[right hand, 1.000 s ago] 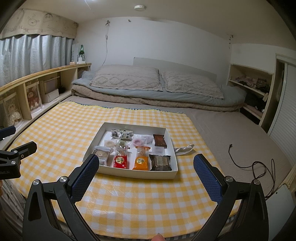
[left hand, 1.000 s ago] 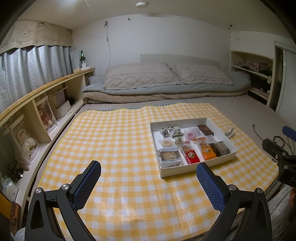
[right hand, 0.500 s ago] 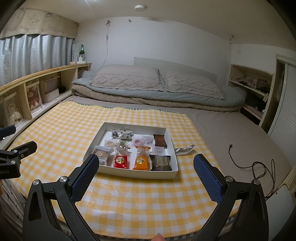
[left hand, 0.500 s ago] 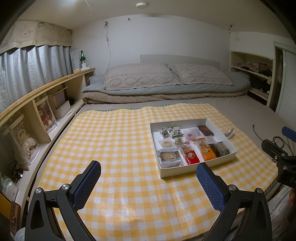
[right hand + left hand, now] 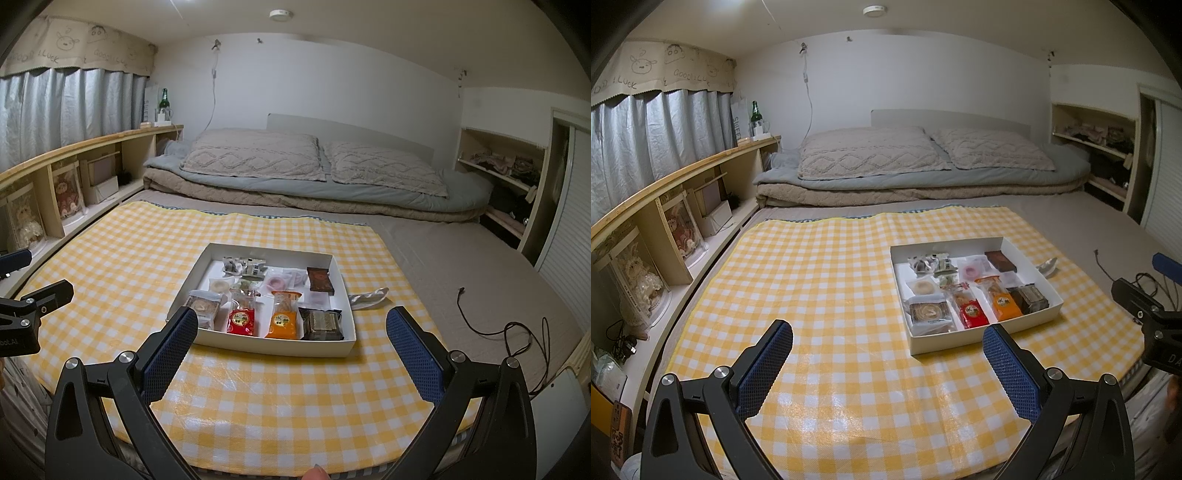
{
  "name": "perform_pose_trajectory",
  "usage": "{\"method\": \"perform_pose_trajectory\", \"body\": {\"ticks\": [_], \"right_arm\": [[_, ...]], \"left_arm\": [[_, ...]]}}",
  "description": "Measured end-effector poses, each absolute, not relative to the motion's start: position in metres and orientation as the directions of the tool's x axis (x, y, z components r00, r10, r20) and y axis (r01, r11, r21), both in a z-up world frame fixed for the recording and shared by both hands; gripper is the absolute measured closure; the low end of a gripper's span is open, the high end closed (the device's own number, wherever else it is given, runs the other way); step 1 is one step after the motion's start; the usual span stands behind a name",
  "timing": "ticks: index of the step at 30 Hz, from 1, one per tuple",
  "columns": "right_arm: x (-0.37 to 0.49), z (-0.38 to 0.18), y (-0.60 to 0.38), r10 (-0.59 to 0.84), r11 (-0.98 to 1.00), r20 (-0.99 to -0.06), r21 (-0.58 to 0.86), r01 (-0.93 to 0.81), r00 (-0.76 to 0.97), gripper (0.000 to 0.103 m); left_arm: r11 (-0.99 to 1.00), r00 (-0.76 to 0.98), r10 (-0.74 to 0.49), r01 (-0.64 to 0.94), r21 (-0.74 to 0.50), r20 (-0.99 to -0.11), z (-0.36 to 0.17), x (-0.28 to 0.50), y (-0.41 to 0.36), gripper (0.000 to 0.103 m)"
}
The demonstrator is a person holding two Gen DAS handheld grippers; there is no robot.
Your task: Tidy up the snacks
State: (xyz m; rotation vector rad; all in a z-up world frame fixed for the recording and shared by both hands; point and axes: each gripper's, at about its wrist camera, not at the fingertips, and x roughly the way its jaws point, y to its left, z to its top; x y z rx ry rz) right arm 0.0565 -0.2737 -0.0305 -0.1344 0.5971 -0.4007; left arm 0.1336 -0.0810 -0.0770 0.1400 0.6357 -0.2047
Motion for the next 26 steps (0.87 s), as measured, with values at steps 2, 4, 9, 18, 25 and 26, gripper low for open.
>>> {"method": "perform_pose_trajectory", "body": {"ticks": [2, 4, 9, 18, 25, 26], "right_arm": [[0.0565, -0.0306, -0.2735, -0.405, 0.914, -0.520, -0.238, 0.328, 0.752, 0.000], [0.0565, -0.0306, -0.2733, -0.405, 0.914, -0.520, -0.238, 0.328, 0.752, 0.000], [0.0565, -0.0306, -0.2727, -0.406, 0.914, -0.519, -0.238, 0.329, 0.752, 0.000], [0.0566, -0.0308, -0.2728, -0.406, 0.914, -0.520, -0.239, 0.328, 0.752, 0.000], [0.0566, -0.0309, -0.2717, -0.407, 0.914, -0.519, -0.239, 0.329, 0.752, 0.000], [0.0566, -0.0308, -0.2716, -0.407, 0.914, -0.519, -0.239, 0.329, 0.752, 0.000]], "left_arm": [[0.971, 0.786, -0.145, 0.231, 0.067, -0.601, -0.0761, 0.1337, -0.0824, 0.000], [0.971, 0.786, -0.146, 0.231, 0.066, -0.601, -0.0763, 0.1334, -0.0824, 0.000], [0.971, 0.787, -0.145, 0.230, 0.067, -0.600, -0.0757, 0.1339, -0.0842, 0.000], [0.971, 0.788, -0.145, 0.229, 0.065, -0.598, -0.0756, 0.1334, -0.0844, 0.000], [0.973, 0.793, -0.137, 0.219, 0.067, -0.594, -0.0743, 0.1333, -0.0903, 0.000], [0.973, 0.793, -0.138, 0.219, 0.067, -0.594, -0.0743, 0.1344, -0.0918, 0.000]]}}
